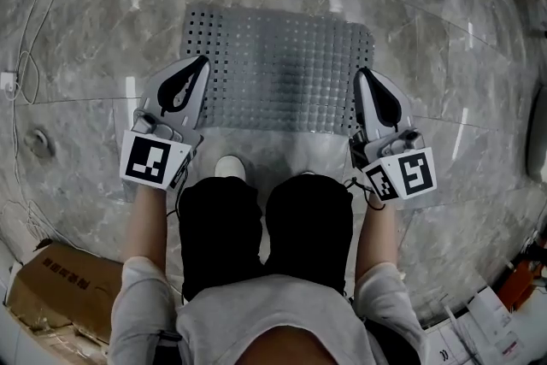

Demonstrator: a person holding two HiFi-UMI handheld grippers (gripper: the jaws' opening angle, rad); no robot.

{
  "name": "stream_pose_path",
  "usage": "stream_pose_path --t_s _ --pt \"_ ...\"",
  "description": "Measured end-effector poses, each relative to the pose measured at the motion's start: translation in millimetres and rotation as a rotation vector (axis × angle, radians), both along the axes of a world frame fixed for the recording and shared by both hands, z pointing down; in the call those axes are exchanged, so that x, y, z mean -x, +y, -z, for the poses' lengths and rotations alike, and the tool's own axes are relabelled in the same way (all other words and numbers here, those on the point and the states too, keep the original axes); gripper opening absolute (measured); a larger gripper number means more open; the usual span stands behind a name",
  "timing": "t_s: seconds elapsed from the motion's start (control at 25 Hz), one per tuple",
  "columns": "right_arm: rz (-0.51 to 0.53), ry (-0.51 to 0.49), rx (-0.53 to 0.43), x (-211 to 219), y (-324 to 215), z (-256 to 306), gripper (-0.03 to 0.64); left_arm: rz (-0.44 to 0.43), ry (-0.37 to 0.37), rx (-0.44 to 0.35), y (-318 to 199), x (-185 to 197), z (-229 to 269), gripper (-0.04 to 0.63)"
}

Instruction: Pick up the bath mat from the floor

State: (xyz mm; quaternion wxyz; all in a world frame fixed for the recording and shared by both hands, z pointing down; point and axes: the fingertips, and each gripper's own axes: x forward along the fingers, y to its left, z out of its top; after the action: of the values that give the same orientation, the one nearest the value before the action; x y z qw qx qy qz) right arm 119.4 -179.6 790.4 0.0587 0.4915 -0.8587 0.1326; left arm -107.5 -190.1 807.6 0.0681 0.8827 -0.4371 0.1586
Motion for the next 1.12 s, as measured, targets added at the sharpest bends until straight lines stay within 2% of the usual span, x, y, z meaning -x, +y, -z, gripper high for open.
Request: stream_pose_path --t_s 0.2,0.4,0.64,0.92,1.12 --pt "-0.008 -0.007 -0.012 -1.7 -3.7 -33.7 0.002 0.003 -0.016 -0.006 -2.3 5.5 -35.7 0.002" --pt "0.005 -0.001 -0.007 -1.4 -1.3 -48.0 0.002 0.018 -0.013 -0.019 -4.3 9.9 -49.4 0.002" --pt "-0.004 -0.005 0.020 -10.5 2.8 -66.9 0.015 0.049 -0.029 0.006 -7.4 21.4 -71.2 0.011" --pt "-0.025 0.022 0.053 -28.8 1.3 -98.9 0.055 0.088 -0.086 0.104 -13.6 38.1 -117.7 0.097" --pt "-0.053 0.007 0.101 -43.9 -2.1 -127.1 0.086 0.140 -0.085 0.203 -19.8 58.4 -155.4 0.137"
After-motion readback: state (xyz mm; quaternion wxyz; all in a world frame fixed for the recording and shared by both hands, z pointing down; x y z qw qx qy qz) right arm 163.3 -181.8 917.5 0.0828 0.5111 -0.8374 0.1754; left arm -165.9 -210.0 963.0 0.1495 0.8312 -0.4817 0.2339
